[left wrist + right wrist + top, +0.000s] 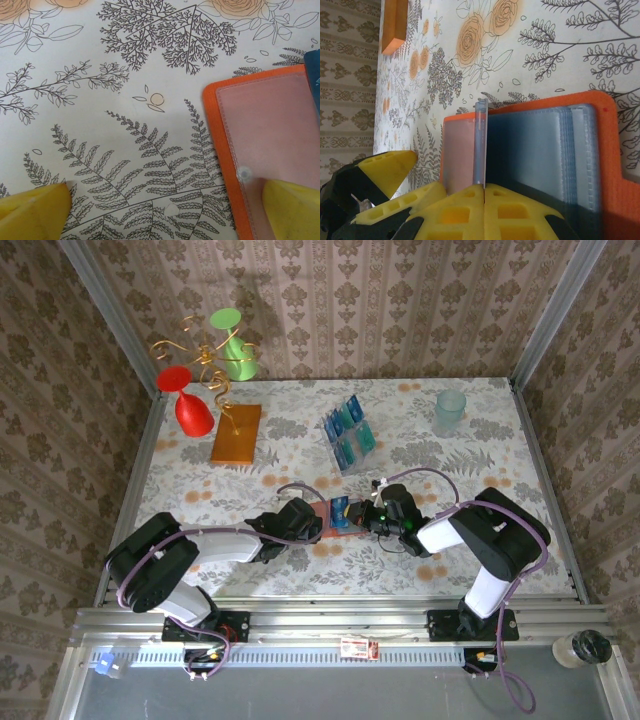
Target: Put the credit cards into the card holder
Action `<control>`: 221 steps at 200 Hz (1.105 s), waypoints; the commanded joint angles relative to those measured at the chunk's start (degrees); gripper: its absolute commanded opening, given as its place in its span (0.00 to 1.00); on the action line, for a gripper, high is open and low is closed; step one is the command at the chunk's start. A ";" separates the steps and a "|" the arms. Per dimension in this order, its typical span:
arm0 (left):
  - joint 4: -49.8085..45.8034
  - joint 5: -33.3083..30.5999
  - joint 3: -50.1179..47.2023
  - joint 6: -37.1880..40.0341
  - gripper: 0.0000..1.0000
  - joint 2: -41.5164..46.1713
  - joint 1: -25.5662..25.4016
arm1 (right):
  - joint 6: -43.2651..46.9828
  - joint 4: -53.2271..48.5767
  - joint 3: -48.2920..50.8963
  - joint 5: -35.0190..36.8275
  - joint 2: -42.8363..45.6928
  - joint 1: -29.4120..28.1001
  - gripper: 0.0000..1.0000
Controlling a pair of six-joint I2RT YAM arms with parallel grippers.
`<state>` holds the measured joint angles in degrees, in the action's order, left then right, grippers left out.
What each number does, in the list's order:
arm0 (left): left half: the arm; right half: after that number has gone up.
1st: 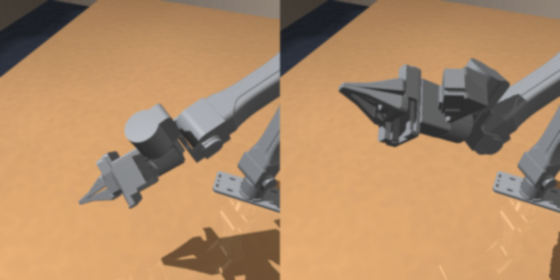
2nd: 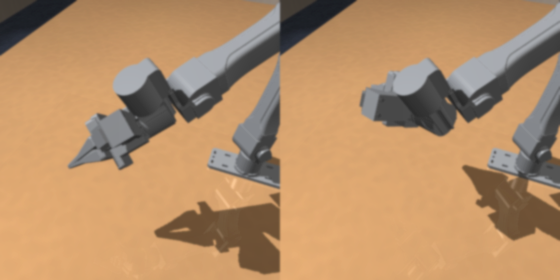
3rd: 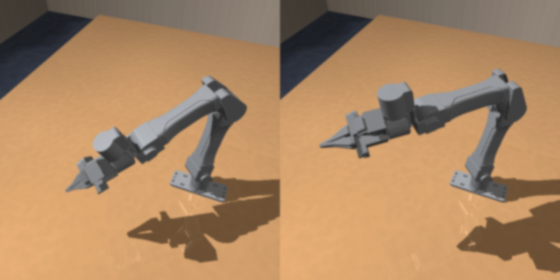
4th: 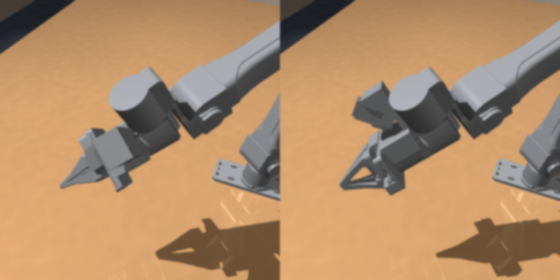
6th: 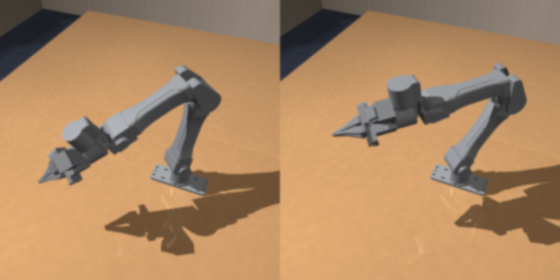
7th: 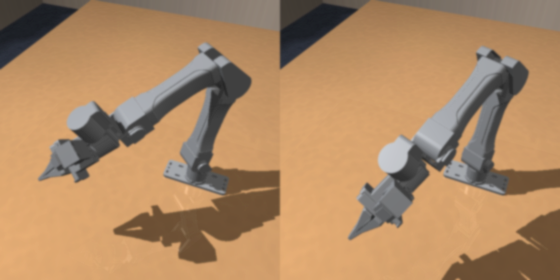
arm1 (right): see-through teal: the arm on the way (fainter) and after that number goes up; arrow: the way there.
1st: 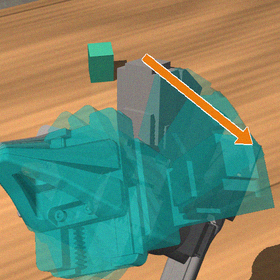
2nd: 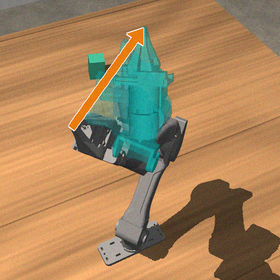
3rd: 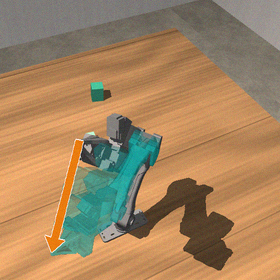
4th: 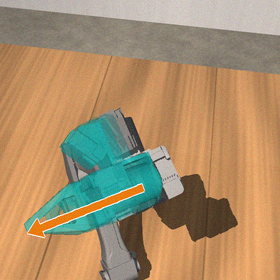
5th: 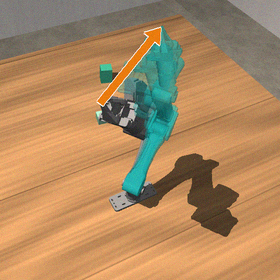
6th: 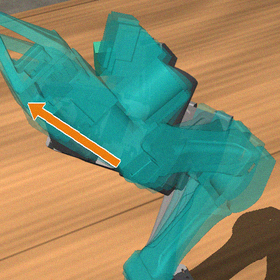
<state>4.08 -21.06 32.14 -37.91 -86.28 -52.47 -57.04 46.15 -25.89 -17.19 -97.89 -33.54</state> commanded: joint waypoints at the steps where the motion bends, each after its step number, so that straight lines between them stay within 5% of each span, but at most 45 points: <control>1: -2.86 0.05 0.02 -1.46 1.00 -1.59 -0.20 | 0.79 -2.01 1.17 -0.56 0.42 -0.63 0.00; 221: -2.58 0.04 -0.10 -1.44 1.00 -2.05 -0.18 | 1.75 -8.80 -0.12 -1.75 0.53 -1.53 0.00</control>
<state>4.12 -21.08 32.14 -37.91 -86.35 -52.47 -56.77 42.46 -25.19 -17.67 -96.33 -34.44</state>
